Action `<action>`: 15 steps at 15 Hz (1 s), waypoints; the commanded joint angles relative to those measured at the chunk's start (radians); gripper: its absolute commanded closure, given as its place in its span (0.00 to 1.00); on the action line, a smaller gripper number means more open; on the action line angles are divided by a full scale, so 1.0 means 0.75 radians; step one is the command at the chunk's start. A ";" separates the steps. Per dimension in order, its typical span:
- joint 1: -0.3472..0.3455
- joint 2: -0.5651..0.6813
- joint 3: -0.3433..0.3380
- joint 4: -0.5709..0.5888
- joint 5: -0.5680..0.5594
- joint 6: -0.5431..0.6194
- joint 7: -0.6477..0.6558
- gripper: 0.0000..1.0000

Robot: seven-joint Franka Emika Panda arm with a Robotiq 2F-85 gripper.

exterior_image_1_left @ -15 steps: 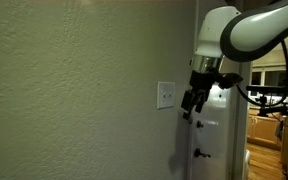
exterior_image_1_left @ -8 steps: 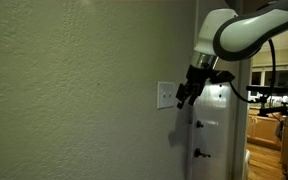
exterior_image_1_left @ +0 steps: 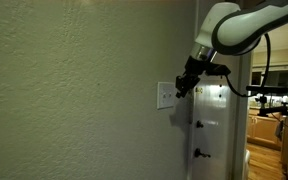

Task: Flip the switch on the wall

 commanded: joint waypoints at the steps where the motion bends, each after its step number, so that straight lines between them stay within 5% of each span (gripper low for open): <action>1: -0.009 0.051 -0.008 0.054 0.011 0.074 -0.011 0.65; 5: -0.011 0.095 -0.017 0.102 0.008 0.118 -0.017 0.63; 9: -0.013 0.125 -0.030 0.141 0.004 0.135 -0.023 0.95; 15: -0.017 0.149 -0.041 0.175 -0.023 0.137 -0.031 0.78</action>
